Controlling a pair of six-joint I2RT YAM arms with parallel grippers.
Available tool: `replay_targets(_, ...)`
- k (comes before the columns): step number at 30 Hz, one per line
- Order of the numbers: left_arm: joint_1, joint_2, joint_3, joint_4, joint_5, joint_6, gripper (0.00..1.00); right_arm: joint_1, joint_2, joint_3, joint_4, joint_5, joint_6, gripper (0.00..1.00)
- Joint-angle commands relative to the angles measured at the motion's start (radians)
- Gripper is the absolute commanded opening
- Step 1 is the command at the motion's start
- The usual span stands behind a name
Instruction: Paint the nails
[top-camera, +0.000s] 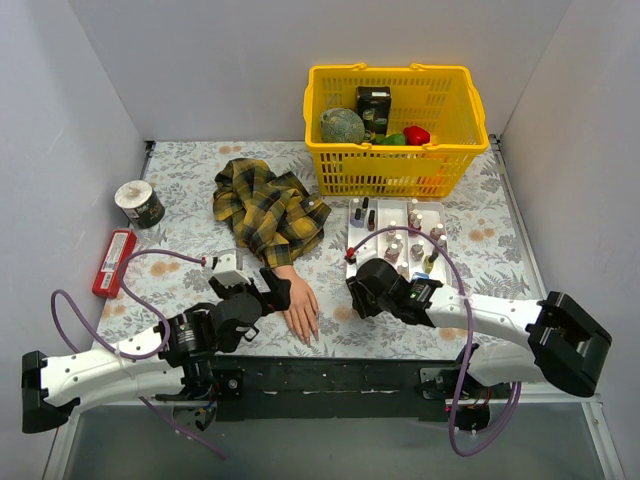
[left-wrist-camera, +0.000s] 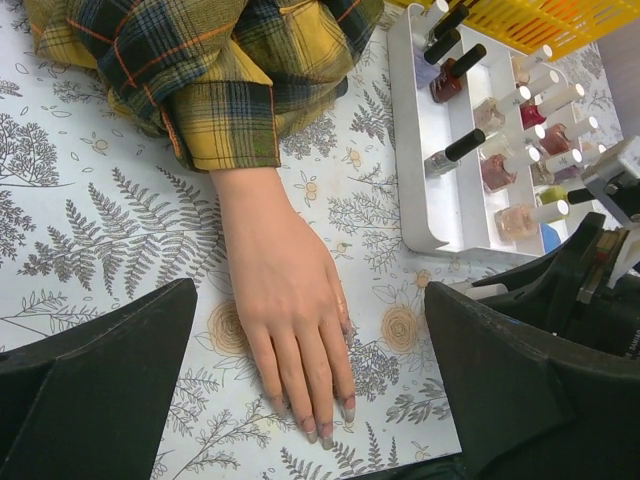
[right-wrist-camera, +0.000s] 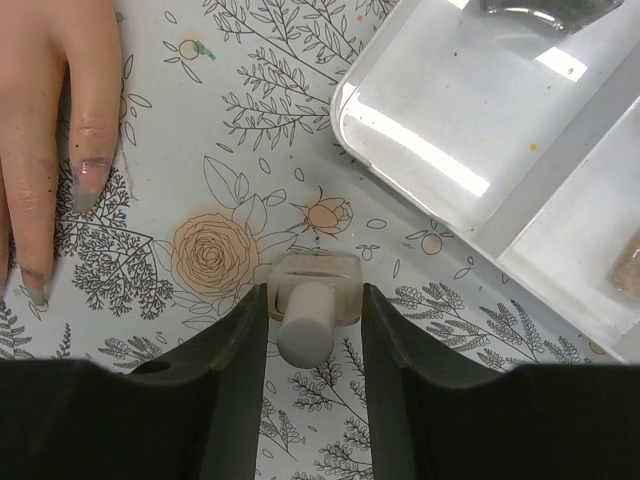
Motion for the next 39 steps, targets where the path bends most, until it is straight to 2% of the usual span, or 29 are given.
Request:
replay_targets(1,-0.004,0.005,-0.006,0.006,-0.029,0.002,0.98,-0.001,-0.067,0.047,0.015,0.035,-0.008,0.31)
replay_targets(9,-0.004,-0.002,-0.010,0.020,-0.010,0.019,0.98,-0.016,-0.065,0.193,-0.103,0.094,-0.058,0.30)
replay_targets(16,-0.004,-0.004,-0.012,0.032,0.008,0.033,0.98,-0.105,0.012,0.305,-0.140,0.084,-0.109,0.29)
replay_targets(30,-0.004,0.005,-0.015,0.047,0.025,0.050,0.98,-0.226,0.147,0.282,-0.045,0.028,-0.141,0.27)
replay_targets(39,-0.004,0.012,-0.012,0.050,0.032,0.056,0.98,-0.269,0.202,0.276,-0.016,-0.077,-0.146,0.27)
